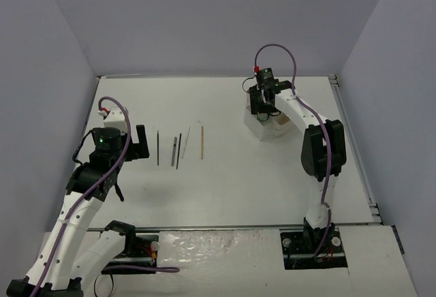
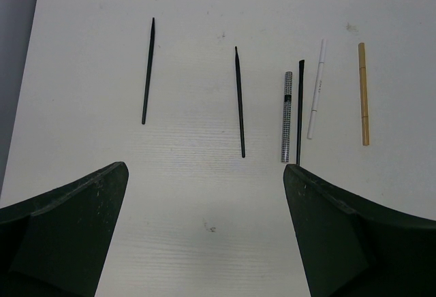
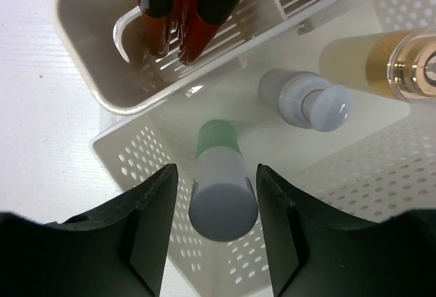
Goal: Organize the makeup
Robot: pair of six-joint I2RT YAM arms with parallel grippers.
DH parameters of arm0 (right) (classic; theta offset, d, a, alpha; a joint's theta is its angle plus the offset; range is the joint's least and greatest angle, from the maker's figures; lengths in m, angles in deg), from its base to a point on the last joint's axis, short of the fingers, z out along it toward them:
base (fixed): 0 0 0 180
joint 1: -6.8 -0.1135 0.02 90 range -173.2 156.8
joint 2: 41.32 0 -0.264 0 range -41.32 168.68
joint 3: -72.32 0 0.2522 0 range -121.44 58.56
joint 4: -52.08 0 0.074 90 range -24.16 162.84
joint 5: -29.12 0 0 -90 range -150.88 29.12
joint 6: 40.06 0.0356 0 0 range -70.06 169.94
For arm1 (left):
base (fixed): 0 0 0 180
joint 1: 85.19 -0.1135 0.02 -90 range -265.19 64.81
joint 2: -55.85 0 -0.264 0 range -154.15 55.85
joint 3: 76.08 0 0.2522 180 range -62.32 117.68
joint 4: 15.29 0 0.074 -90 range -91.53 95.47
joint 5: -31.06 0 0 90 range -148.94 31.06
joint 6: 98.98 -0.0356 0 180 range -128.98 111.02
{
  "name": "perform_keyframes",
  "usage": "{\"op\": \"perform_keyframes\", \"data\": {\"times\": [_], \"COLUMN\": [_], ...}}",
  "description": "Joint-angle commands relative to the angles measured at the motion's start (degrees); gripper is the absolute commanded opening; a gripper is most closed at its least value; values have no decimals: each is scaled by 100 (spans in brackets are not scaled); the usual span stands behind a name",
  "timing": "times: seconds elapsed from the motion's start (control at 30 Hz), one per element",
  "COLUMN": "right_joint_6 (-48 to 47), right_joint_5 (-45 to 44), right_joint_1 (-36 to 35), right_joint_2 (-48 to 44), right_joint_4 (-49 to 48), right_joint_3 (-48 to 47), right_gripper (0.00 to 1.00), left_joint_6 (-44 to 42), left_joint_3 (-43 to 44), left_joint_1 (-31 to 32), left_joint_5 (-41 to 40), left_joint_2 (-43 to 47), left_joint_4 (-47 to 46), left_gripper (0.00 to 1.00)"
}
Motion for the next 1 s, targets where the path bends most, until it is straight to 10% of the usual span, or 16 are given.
{"op": "perform_keyframes", "data": {"times": [0.0,0.5,0.97], "right_joint_6": [-33,-118,-82], "right_joint_5": [-143,-301,-219], "right_joint_1": [-55,-46,-46], "right_joint_2": [-792,-3063,-6117], "right_joint_4": [-11,100,-458], "right_joint_3": [-169,344,2510], "right_gripper": [50,93,100], "left_joint_6": [51,65,248], "left_joint_3": [94,140,331], "left_joint_1": [-43,-43,-719], "left_joint_5": [40,534,757], "left_joint_2": [-75,-523,-1608], "left_joint_4": [-278,-251,-300], "left_gripper": [97,97,97]}}
